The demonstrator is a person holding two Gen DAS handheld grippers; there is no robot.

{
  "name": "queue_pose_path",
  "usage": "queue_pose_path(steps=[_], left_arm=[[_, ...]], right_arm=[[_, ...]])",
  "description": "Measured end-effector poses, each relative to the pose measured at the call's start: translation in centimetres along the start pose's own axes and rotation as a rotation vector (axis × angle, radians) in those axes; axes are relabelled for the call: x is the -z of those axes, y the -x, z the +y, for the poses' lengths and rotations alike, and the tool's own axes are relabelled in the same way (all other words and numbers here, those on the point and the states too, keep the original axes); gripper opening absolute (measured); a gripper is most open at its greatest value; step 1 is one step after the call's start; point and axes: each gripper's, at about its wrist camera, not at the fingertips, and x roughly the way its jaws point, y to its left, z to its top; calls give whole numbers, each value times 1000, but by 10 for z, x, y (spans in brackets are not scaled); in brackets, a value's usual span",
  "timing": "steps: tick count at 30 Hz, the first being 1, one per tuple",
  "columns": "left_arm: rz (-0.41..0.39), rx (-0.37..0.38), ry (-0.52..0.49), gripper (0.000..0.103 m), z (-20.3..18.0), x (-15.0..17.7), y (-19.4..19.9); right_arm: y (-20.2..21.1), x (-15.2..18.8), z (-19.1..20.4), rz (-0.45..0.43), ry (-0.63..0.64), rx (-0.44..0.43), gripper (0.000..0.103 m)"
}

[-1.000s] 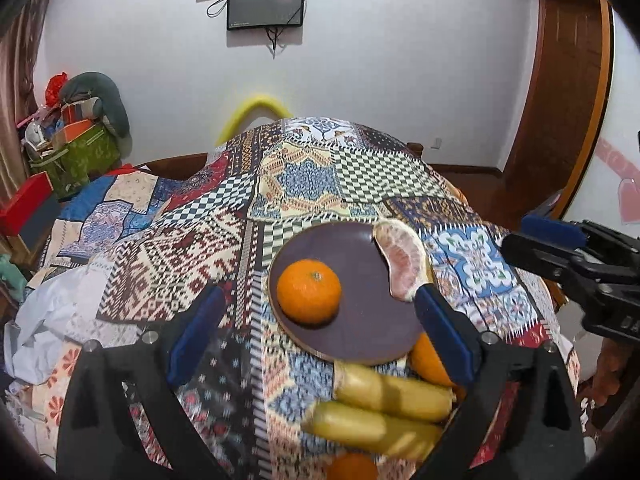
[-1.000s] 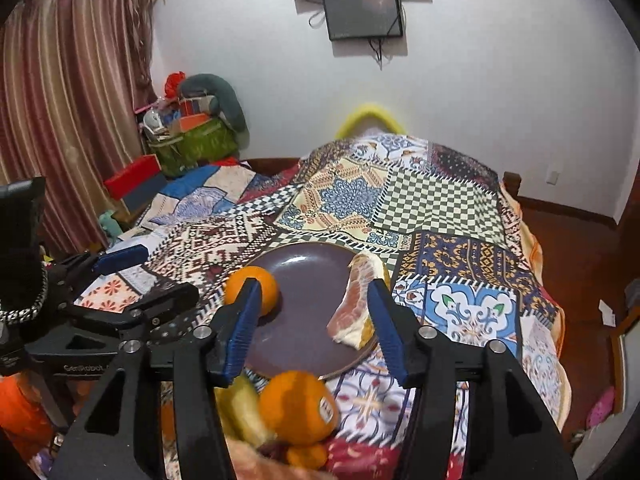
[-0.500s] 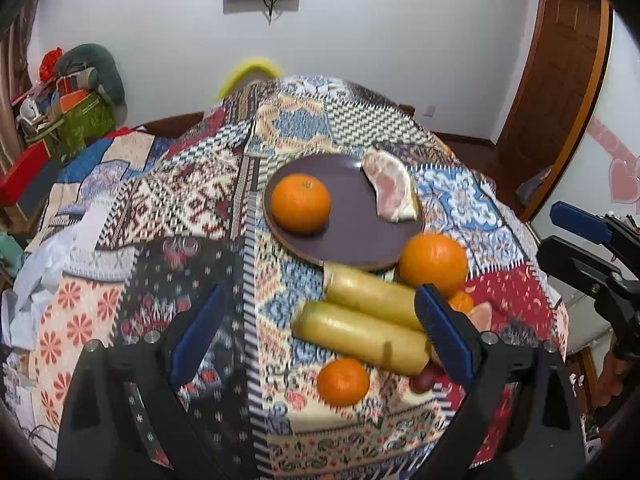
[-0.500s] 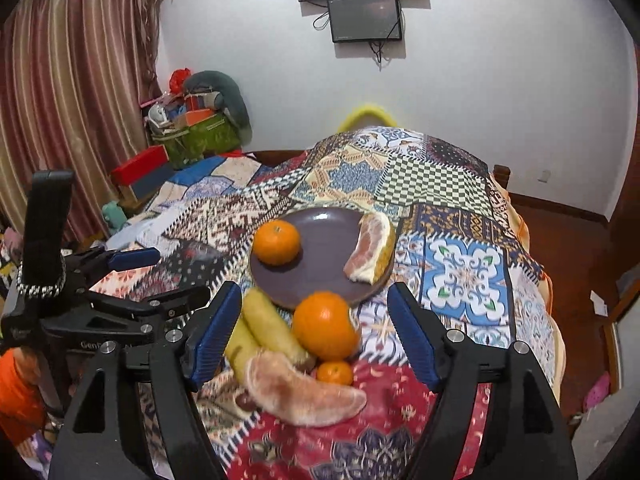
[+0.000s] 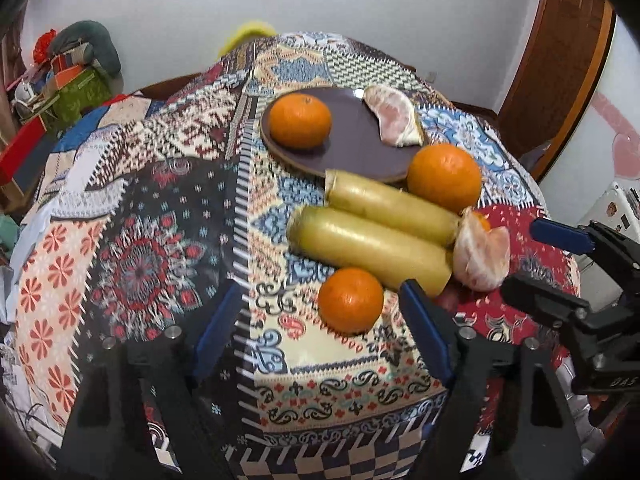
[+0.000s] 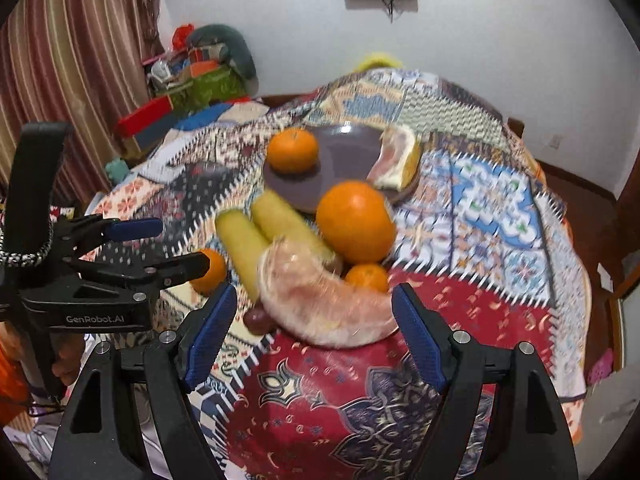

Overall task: Organize fruits
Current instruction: 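Move the left tool to a small tangerine while the right tool reaches the large pink pomelo segment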

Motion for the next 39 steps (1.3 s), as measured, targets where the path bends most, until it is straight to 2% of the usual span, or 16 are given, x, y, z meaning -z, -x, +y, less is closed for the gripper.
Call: queue_pose_path(steps=[2, 5, 8, 10, 16, 19, 21, 22, 23, 26, 31, 39], left_arm=[[13, 9, 5, 69, 2, 3, -3], [28, 33, 9, 65, 2, 7, -6], [31, 41, -7, 64, -3, 9, -7], [35, 33, -20, 64, -7, 10, -10], [41, 29, -8, 64, -8, 7, -19], [36, 23, -5, 62, -8, 5, -21], [34, 20, -12, 59, -9, 5, -22], [33, 15, -20, 55, -10, 4, -23], [33, 12, -24, 50, -11, 4, -23], [33, 26, -28, 41, -12, 4, -23], [28, 29, -37, 38, -14, 5, -23], [21, 17, -39, 37, -13, 5, -19]], right_arm=[[-6, 3, 2, 17, -1, -1, 77], [-18, 4, -1, 44, -18, -2, 77], [-25, 5, -1, 62, -34, 0, 78], [-28, 5, -1, 58, -37, 8, 83], [-32, 3, 5, 28, 11, 64, 82], [-31, 2, 1, 19, 3, 56, 74], [-27, 1, -4, 11, -17, 20, 61], [-24, 1, -4, 8, -21, 8, 59], [-21, 0, -5, 3, -23, 3, 51], [-10, 0, -10, -15, -39, -8, 41], [4, 7, -27, -27, -96, -2, 35], [-1, 29, -46, 54, -130, 5, 35]])
